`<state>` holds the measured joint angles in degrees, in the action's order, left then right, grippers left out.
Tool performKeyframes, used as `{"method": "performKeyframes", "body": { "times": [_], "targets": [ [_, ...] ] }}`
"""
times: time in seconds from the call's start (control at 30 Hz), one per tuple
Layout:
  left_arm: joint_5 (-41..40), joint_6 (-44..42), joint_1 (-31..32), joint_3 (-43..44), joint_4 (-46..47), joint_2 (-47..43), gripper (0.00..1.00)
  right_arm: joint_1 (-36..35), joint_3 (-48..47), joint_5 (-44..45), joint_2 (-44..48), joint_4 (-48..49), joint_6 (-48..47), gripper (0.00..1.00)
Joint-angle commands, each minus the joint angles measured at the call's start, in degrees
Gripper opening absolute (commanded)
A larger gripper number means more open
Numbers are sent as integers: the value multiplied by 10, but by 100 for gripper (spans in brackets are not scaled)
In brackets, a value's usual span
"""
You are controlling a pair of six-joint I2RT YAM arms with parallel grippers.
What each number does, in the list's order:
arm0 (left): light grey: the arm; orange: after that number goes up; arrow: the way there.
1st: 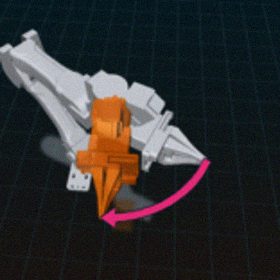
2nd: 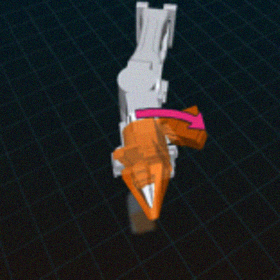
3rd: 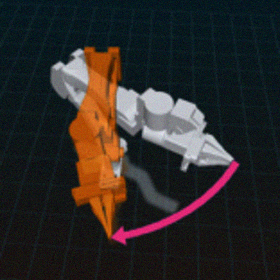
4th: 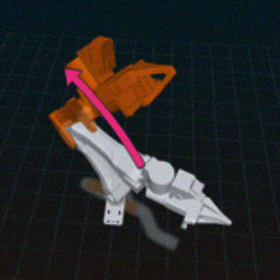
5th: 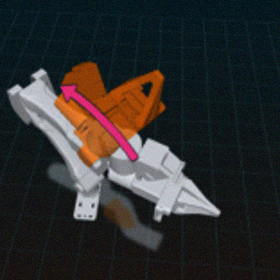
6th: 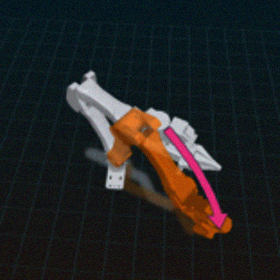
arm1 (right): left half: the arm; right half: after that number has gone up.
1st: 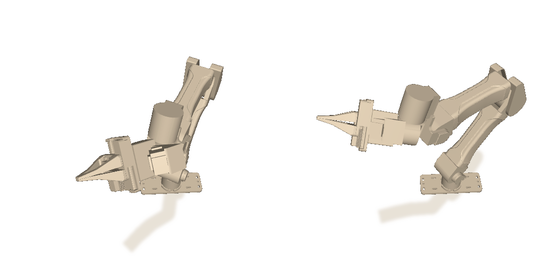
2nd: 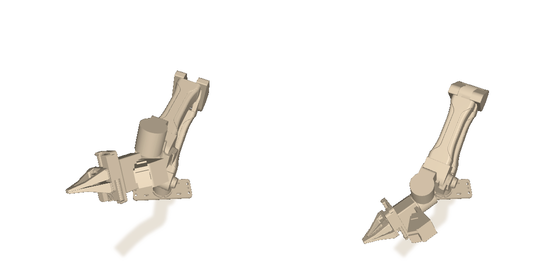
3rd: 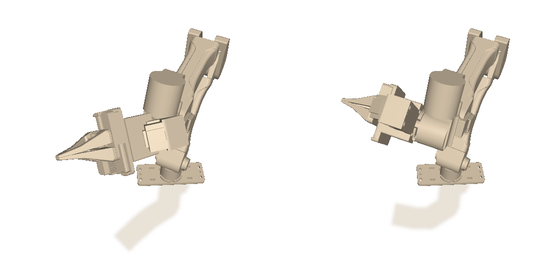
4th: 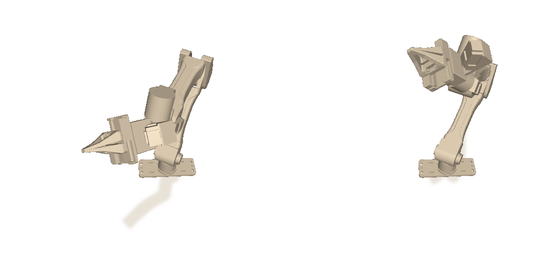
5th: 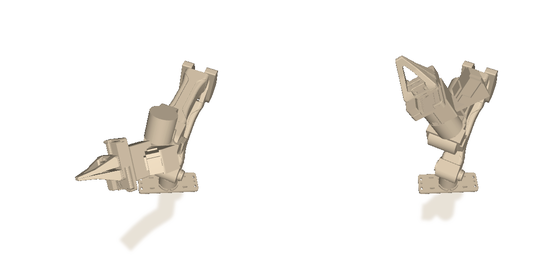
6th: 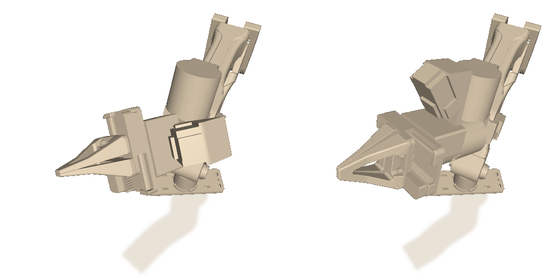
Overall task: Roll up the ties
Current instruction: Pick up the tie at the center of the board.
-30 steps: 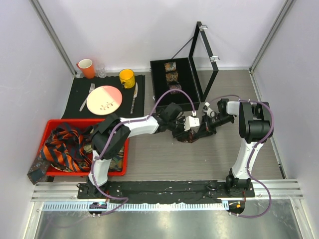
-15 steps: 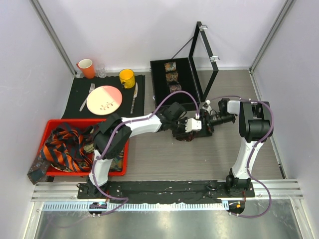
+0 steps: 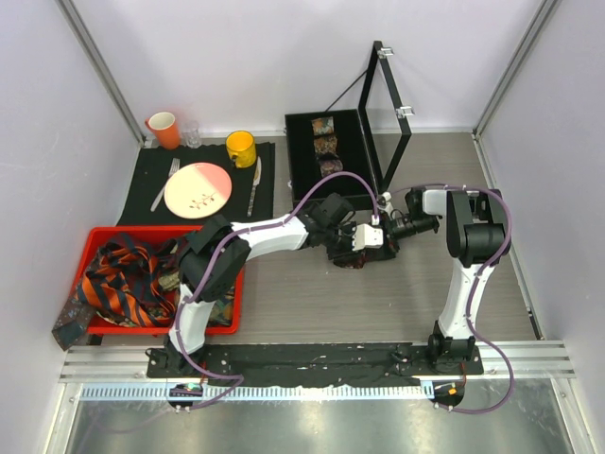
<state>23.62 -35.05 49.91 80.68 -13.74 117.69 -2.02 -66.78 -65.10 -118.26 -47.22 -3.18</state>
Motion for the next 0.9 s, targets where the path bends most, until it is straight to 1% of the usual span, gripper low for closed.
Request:
{"method": "performKeyframes", "body": {
  "times": [0.0,0.1,0.13,0.17,0.2,0.27,0.3,0.37,0.47,0.5,0.53,0.57,0.6,0.7,0.77,0.8,0.87],
  "targets": [
    [-23,-12,-2,3,-54,29,2,-23,-26,15,25,34,24,64],
    [-24,-12,-3,4,-56,30,2,-25,-13,38,36,53,46,55],
    [-24,-12,-2,4,-56,30,2,-24,-10,43,38,56,49,49],
    [-23,-12,-3,4,-56,30,2,-24,-3,49,39,58,51,46],
    [-24,-12,-2,4,-55,29,2,-23,1,54,42,59,53,40],
    [-24,-13,-2,4,-53,29,2,-22,12,66,45,63,56,34],
    [-23,-12,-2,4,-52,28,2,-17,17,68,47,63,57,27],
    [-20,-10,-3,3,-49,26,3,-10,26,81,53,63,57,21],
    [-9,1,-3,5,-42,25,6,7,37,99,62,64,55,7],
    [-9,7,-1,10,-41,25,8,13,39,102,63,63,53,1],
    [-8,10,-1,12,-39,25,16,13,41,104,65,63,53,1],
    [-3,16,0,16,-36,26,21,28,46,107,68,64,51,1],
    [-1,23,0,22,-35,27,33,32,47,108,72,63,49,1],
    [5,34,0,28,-25,25,46,40,56,112,88,64,48,1],
    [6,46,0,28,-19,21,60,43,63,117,105,63,48,1],
    [6,48,0,25,-11,18,70,44,66,118,112,63,48,1],
    [4,59,-1,12,4,3,74,47,72,123,131,56,45,1]
  ]
}}
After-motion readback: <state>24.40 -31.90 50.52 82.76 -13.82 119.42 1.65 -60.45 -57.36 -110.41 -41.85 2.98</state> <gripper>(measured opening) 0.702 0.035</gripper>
